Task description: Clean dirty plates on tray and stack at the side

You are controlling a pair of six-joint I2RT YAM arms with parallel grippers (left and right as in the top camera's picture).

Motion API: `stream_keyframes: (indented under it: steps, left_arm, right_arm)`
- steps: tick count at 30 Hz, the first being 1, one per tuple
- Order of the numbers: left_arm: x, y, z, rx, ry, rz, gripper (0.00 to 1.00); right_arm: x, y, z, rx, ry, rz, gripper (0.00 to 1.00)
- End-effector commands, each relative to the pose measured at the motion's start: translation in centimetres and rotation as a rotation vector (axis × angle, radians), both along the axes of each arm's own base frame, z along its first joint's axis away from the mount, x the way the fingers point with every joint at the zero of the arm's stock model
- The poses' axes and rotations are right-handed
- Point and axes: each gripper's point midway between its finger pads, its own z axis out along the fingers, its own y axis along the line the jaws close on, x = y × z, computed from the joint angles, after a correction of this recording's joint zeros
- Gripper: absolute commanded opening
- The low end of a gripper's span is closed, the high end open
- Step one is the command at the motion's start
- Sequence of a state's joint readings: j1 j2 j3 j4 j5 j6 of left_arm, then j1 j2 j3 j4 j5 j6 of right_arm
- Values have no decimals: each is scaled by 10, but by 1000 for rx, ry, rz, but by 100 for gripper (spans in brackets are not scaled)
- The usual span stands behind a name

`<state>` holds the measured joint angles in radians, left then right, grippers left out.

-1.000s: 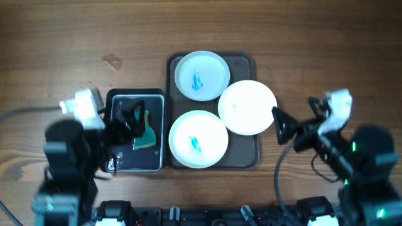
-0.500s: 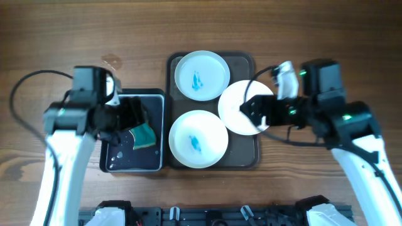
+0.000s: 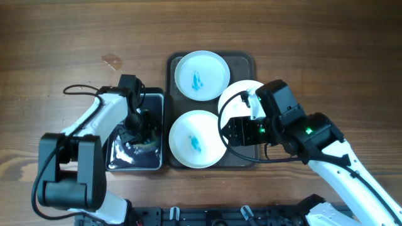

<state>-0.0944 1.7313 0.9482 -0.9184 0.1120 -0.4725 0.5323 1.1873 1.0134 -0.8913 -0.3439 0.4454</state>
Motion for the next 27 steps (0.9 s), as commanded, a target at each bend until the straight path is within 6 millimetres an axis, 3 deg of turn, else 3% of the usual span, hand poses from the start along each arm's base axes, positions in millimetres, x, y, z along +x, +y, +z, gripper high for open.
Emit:
stream_keyframes:
  steps: [1,4,8,10,14,18,21,22,23,27]
  left_arm:
    - [3,9,-15,55,6,4,4]
    - [6,9,9,55,8,-1,4]
    - [22,10,46,63,-71,-5,27]
    - [31,16,56,97,-127,-4,35]
    - [41,38,53,226,-175,-9,37]
    - [52,38,23,229,-217,-4,36]
    - [55,39,5,238,-232,-3,24]
    - [56,39,2,234,-230,-3,19]
    - [56,38,1,231,-230,-4,7]
    - [57,31,13,186,-231,-84,4]
  right_arm:
    - [2,-1,-2,-9,-7,-15,75]
    - [2,-1,-2,-9,-7,-15,75]
    - [2,-1,-2,-10,-7,-15,75]
    - [2,-1,-2,-10,-7,-15,75]
    - [2,-1,-2,-10,-7,-15,76]
    - [2,-1,-2,-9,-7,-15,76]
    - [2,-1,-2,-9,-4,-18,76]
    - [2,-1,-2,-6,1,-27,75]
    - [2,-1,-2,-6,2,-29,76]
    - [3,-1,-2,-8,1,-30,76]
